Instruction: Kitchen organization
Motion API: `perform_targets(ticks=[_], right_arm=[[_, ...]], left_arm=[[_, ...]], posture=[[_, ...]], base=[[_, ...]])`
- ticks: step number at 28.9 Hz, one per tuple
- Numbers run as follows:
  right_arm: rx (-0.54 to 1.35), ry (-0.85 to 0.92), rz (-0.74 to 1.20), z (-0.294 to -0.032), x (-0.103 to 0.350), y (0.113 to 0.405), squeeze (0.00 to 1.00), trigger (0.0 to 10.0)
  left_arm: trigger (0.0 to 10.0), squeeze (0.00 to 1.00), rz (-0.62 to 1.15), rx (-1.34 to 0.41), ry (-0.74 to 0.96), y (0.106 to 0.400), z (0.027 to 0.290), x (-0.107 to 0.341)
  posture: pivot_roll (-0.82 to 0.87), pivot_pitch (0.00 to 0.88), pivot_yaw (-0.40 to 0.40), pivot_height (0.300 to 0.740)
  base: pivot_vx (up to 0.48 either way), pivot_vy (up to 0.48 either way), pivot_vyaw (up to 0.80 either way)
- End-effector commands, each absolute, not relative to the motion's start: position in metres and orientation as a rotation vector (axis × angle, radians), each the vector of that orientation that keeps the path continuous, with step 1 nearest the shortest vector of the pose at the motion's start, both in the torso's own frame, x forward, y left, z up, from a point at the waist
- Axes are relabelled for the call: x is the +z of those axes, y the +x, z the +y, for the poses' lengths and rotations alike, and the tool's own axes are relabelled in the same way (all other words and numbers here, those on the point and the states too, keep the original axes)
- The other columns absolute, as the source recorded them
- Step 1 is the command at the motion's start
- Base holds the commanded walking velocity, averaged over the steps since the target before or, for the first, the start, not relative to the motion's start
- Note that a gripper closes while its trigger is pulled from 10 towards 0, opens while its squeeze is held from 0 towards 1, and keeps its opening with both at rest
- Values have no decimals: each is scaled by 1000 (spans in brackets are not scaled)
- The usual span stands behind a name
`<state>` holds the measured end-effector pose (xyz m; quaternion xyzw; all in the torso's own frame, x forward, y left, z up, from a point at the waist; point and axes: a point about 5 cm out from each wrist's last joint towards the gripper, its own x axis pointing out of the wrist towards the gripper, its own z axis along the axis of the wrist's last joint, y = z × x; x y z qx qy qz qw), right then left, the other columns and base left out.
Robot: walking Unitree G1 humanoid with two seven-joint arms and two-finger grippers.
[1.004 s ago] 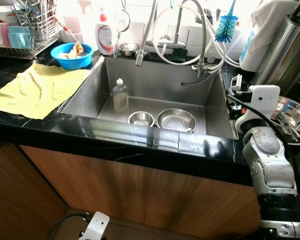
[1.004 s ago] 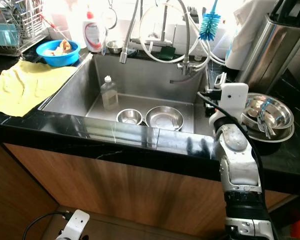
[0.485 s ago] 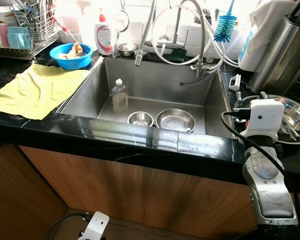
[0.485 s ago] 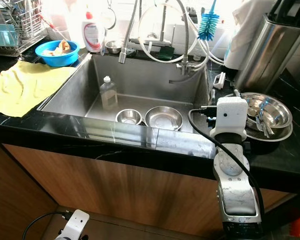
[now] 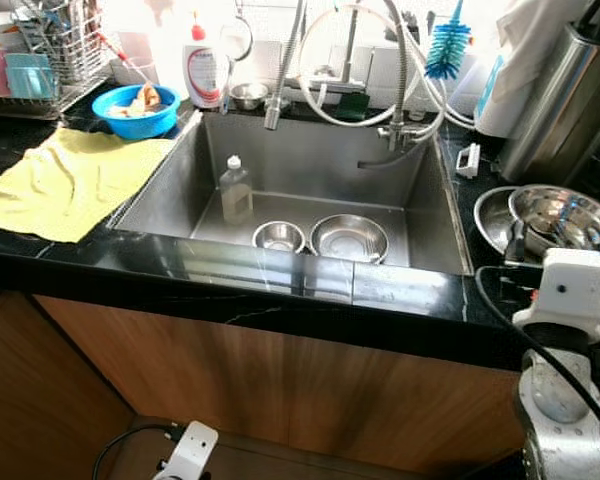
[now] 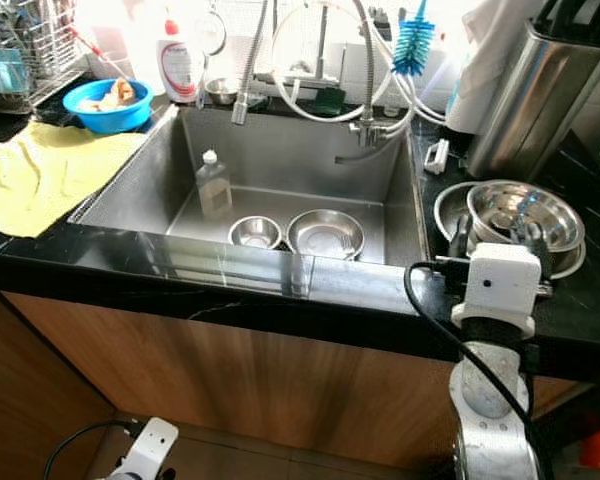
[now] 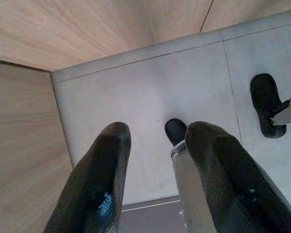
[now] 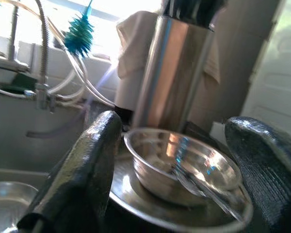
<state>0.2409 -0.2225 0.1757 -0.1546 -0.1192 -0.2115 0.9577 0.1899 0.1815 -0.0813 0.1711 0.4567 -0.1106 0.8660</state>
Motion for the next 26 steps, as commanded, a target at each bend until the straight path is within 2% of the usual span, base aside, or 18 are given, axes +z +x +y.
perform_targets(ticks=[1,26], right_arm=[[-436,-310,-287,-224,186,240,0,10000],[-512,-264,-211,-222,165,221,0,10000]], left_arm=[[10000,0,959,-252,380,189,180,-82],[10000,0,963,-263,391,186,180,-83]], posture=[[-156,6,-42,740],[-158,0,-39,740]], base=[[0,0,0],[0,0,0]])
